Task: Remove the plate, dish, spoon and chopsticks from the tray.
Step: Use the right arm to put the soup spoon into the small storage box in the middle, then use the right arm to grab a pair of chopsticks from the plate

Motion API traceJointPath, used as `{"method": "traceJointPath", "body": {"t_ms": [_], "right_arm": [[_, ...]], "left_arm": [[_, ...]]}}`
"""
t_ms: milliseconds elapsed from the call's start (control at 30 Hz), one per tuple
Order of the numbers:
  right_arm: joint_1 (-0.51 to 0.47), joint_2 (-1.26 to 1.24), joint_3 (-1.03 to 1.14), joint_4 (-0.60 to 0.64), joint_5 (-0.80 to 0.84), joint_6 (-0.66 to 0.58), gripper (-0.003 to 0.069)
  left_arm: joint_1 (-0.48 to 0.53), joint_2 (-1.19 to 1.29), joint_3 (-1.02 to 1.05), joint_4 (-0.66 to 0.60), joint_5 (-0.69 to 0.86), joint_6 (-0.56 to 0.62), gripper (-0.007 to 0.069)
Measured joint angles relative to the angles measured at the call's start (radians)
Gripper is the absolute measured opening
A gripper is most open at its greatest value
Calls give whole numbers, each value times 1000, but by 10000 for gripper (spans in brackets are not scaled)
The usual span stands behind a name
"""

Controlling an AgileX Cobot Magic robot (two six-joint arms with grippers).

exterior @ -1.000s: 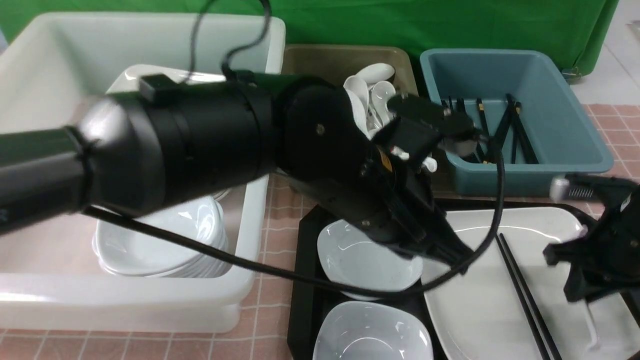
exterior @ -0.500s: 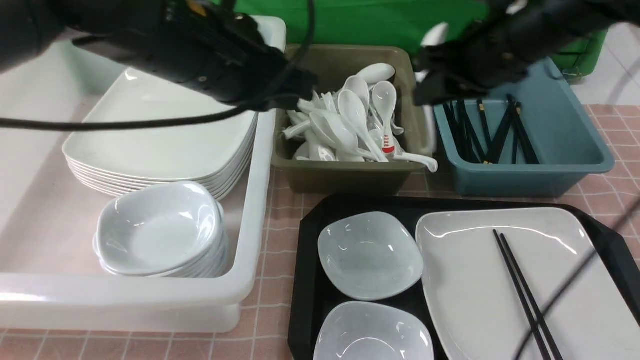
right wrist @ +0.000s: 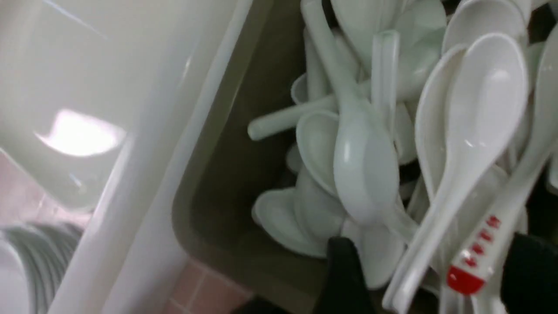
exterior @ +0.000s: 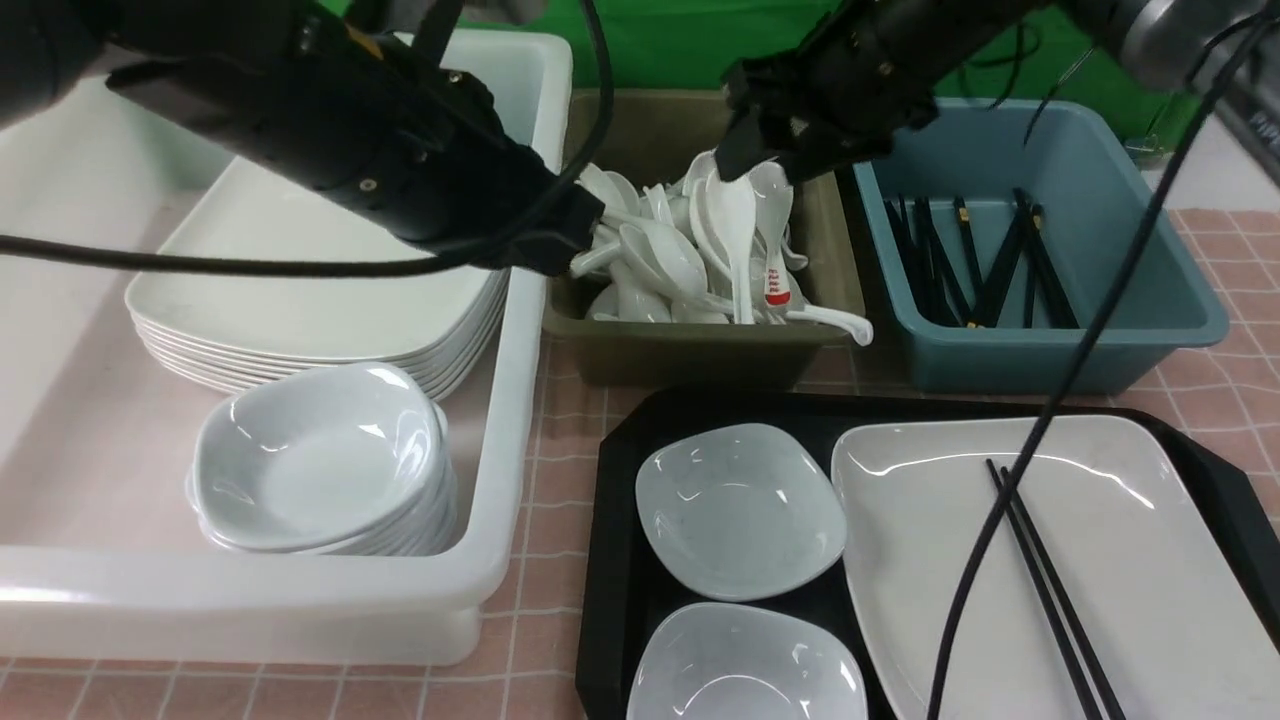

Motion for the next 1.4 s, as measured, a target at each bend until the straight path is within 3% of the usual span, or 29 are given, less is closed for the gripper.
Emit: {"method": "traceJointPath", "body": {"t_ms": [100, 167, 233, 367, 433, 500, 533, 633, 800, 1200, 1267, 1333, 1367, 1400], "right_arm": [[-1, -89, -12, -75, 9, -1, 325], [-3, -179, 26, -93, 9, 2, 144], [-3, -286, 130, -100, 9, 2, 53], [-3, -468, 371, -177, 8, 5, 67], [-3, -595, 639, -270, 5, 36, 162], [-3, -638, 789, -307, 4, 48, 236], [-4, -681, 953, -342, -1, 59, 329], [-4, -712, 1195, -366, -65, 102, 475], [-18, -691, 1420, -373, -234, 183, 570], [-73, -522, 1467, -321, -386, 232, 566], [-73, -515, 1463, -320, -381, 230, 502], [-73, -508, 1457, -320, -372, 211, 372], [-73, -508, 1457, -320, -372, 211, 372], [-73, -508, 1455, -326, -365, 185, 230]], "left_arm": [[-44, -1, 0, -25, 15, 28, -4], [-107, -1, 0, -22, 34, 33, -4], [-194, -1, 0, -15, 58, 33, -4], [-324, -1, 0, -5, 79, 22, -4], [-413, -1, 0, 42, 85, -10, -4], [-440, -1, 0, 72, 86, -31, -4], [-477, 2, 0, 101, 84, -45, -4], [-513, 27, 0, 113, 61, -31, -4], [-525, 100, 0, 100, 25, -12, -4], [-525, 187, 0, 87, 6, -7, -4], [-525, 187, 0, 87, 6, -7, -4], [-526, 187, 0, 87, 4, -7, -4], [-526, 187, 0, 87, 4, -7, -4], [-526, 187, 0, 88, 4, -7, -4]]}}
